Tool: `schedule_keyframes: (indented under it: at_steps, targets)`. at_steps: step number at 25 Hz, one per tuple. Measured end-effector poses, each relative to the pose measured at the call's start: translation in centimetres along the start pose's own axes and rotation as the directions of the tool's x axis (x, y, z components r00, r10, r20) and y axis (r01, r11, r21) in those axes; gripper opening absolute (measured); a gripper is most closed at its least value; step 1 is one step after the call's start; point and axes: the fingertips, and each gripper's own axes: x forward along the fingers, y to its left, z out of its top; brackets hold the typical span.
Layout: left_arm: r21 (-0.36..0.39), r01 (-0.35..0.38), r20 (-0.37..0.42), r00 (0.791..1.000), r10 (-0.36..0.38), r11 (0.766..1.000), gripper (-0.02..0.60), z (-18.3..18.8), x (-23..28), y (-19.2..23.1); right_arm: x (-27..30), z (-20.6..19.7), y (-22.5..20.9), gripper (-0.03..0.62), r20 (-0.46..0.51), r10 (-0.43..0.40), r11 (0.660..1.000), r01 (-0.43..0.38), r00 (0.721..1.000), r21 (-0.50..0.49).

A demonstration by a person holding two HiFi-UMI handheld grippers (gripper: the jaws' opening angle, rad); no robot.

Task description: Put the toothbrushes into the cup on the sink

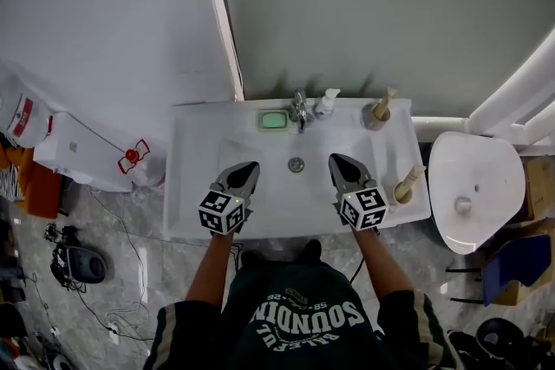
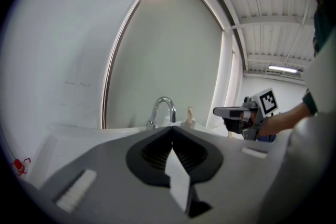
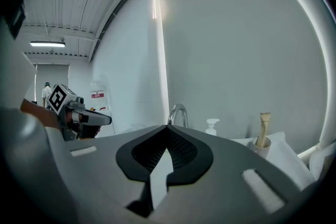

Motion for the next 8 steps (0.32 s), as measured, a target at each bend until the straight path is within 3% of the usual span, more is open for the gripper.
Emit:
schedule_keyframes:
  at_steps: [8]
  targets:
    - [-0.006,0.003,-0.003,1.0,-0.003,1.0,0.051,-0.38,0.16,-0.33,-0.17,-0.47,-0.01,0.002,-0.005,0.0,1.0,0.0,1.0,0.005]
